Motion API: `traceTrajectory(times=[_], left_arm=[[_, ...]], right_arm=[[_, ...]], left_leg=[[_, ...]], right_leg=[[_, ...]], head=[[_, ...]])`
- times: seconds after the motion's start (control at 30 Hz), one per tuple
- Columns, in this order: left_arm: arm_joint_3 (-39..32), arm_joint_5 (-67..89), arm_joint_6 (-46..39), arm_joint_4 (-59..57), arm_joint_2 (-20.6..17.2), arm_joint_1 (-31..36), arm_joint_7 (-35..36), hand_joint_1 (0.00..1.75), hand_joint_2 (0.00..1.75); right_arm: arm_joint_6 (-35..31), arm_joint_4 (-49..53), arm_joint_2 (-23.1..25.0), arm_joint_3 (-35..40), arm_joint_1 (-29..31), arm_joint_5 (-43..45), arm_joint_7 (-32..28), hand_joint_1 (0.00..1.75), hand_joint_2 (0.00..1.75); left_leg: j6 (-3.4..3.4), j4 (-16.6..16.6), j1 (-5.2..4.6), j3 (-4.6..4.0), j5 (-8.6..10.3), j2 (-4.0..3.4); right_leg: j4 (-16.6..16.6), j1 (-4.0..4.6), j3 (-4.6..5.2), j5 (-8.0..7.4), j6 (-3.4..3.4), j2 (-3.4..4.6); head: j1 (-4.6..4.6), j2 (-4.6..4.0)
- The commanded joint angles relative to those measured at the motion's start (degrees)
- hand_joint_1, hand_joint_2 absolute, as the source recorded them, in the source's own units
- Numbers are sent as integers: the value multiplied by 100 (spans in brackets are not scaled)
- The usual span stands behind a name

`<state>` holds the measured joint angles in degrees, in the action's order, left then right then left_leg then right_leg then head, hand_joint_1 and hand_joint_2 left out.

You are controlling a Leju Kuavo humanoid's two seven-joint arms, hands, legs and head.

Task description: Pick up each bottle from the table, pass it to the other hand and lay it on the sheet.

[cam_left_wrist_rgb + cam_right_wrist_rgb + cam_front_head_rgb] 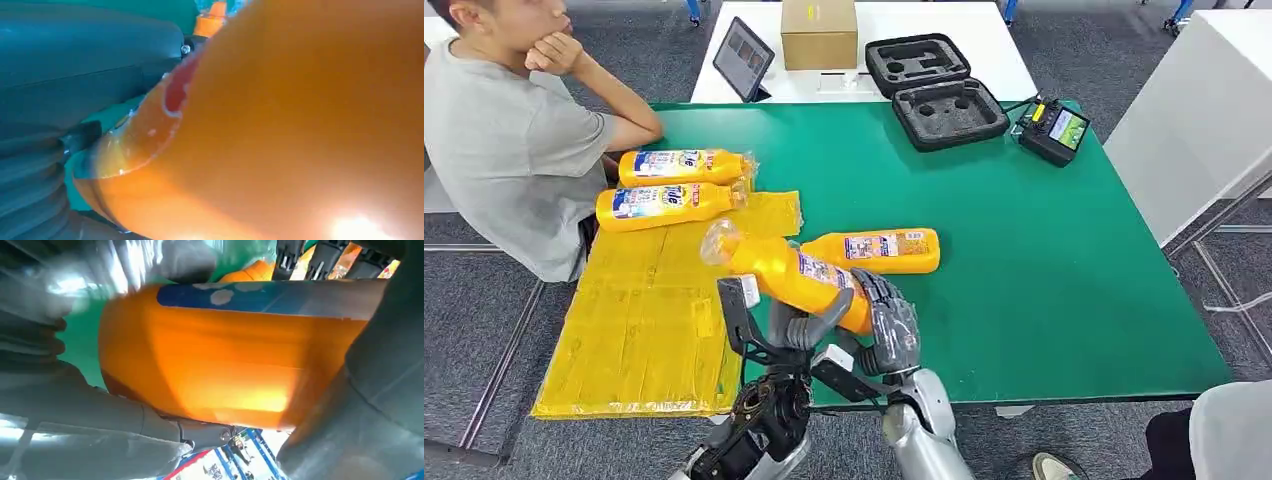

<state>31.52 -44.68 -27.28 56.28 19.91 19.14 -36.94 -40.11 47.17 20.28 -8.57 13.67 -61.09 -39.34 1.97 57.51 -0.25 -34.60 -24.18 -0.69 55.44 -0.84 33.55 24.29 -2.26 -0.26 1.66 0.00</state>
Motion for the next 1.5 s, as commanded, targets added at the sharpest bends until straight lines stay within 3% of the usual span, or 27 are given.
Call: traceTrajectory(times=[0.03, 0.07, 0.13, 0.17, 0.2, 0.23, 0.4, 0.47, 0.57, 0.67, 0.73, 1.0, 1.07, 1.17, 1.27, 1.37, 1.47, 1.5], left_arm=[[-237, 92, -75, 282, -248, 171, -162, 175, 175], [-237, 92, -75, 282, -248, 171, -162, 175, 175], [-243, 120, -96, 281, -267, 152, -178, 175, 175], [-249, 137, -104, 289, -269, 143, -190, 175, 175], [-249, 137, -104, 289, -269, 143, -190, 175, 175], [-263, 221, -152, 297, -275, 129, -251, 175, 175], [-283, 238, -144, 307, -274, 118, -260, 175, 175], [-338, 419, -172, 331, -264, 96, -306, 175, 175], [-604, 2003, -737, 652, -292, -55, -306, 175, 175], [-892, 2913, -764, 580, -269, -96, -306, 175, 175], [-868, 3891, -1232, 751, -468, -163, -306, 175, 175], [-1837, 6811, -1272, 241, -846, -329, -306, 175, 175], [-1837, 6811, -1272, 241, -846, -329, -306, 175, 175], [-3283, 9824, -1272, -267, -687, -118, -288, 175, 175], [-3817, 10679, -1272, -483, -710, 64, -174, 175, 175], [-4065, 12620, -1272, 132, -863, -25, 857, 175, 175], [-3964, 12874, -1272, -4, -1063, 36, 1322, 175, 175], [-3563, 13456, -1272, -232, -1384, 150, 2403, 175, 175]], right_arm=[[11, -443, -28, 357, 24, 159, -66, 161, 175], [11, -443, -28, 357, 24, 159, -66, 161, 175], [11, -518, -29, 440, 22, 225, -66, 134, 175], [11, -590, -28, 462, 42, 263, -66, 77, 175], [11, -590, -28, 462, 42, 263, -66, 58, 175], [11, -770, -28, 582, 86, 431, -66, 3, 175], [11, -869, -48, 702, 92, 572, -66, 0, 175], [11, -1373, -115, 1016, 262, 904, -66, 0, 175], [11, -1781, -217, 1674, 405, 1714, -66, 0, 175], [11, -1893, -270, 1872, 464, 1976, -66, 0, 175], [11, -2020, -278, 2056, 529, 2288, -66, 0, 175], [11, -1973, -494, 2656, 495, 3380, -66, 0, 175], [11, -1973, -494, 2656, 495, 3380, -66, 0, 175], [51, -1873, -542, 2861, 454, 3817, -66, 0, 175], [74, -1847, -566, 2988, 440, 3974, -66, 0, 175], [133, -1838, -583, 3125, 458, 4210, -66, 0, 175], [148, -1857, -571, 3146, 478, 4280, -66, 0, 175], [223, -1859, -567, 3188, 489, 4368, -66, 0, 175]], left_leg=[[-13, -1, 7, 21, -9, 0], [-11, -4, 8, 17, -5, 0], [-13, -3, 9, 21, -7, 1], [-10, -2, 8, 16, -6, -2], [-15, -4, 10, 25, -9, -1], [-13, -5, 7, 23, -7, -3], [-15, -2, 10, 24, -10, -1], [-8, -2, 6, 12, -4, 0], [-8, -2, 7, 14, -6, -13], [-10, -5, 6, 15, -5, -11], [-10, -7, 6, 20, -6, -15], [-14, -20, 5, 39, -6, -22], [-14, -18, 7, 37, -4, -16], [-12, -11, 7, 25, -3, -16], [-15, -12, 10, 31, -4, -11], [-18, -2, 14, 29, -10, -16], [-14, -4, 10, 16, -3, -9], [-10, -5, 5, 8, 3, -3]], right_leg=[[-2, 6, -20, 7, 11, 7], [-6, 7, -17, 3, 9, 5], [-6, 8, -21, 5, 11, 6], [-5, 7, -16, 3, 8, 7], [-6, 9, -25, 6, 12, 8], [-6, 6, -21, 4, 11, 9], [-5, 10, -25, 7, 12, 8], [-4, 5, -12, 3, 6, 4], [-5, 6, -12, 0, 6, 17], [-5, 5, -14, 0, 8, 16], [-7, 4, -17, 0, 8, 20], [-15, 4, -31, 0, 11, 29], [-15, 6, -30, 0, 11, 21], [-9, 6, -17, -2, 9, 21], [-10, 9, -26, 0, 12, 17], [-4, 12, -23, 4, 15, 24], [0, 8, -7, 3, 12, 15], [0, 4, -1, 1, 8, 6]], head=[[0, 0], [0, 0], [0, 0], [0, 0], [2, 0], [2, 0], [0, 0], [0, 0], [0, 0], [0, 0], [2, 0], [2, 0], [0, 0], [2, 0], [0, 0], [0, 0], [0, 0], [0, 0]])
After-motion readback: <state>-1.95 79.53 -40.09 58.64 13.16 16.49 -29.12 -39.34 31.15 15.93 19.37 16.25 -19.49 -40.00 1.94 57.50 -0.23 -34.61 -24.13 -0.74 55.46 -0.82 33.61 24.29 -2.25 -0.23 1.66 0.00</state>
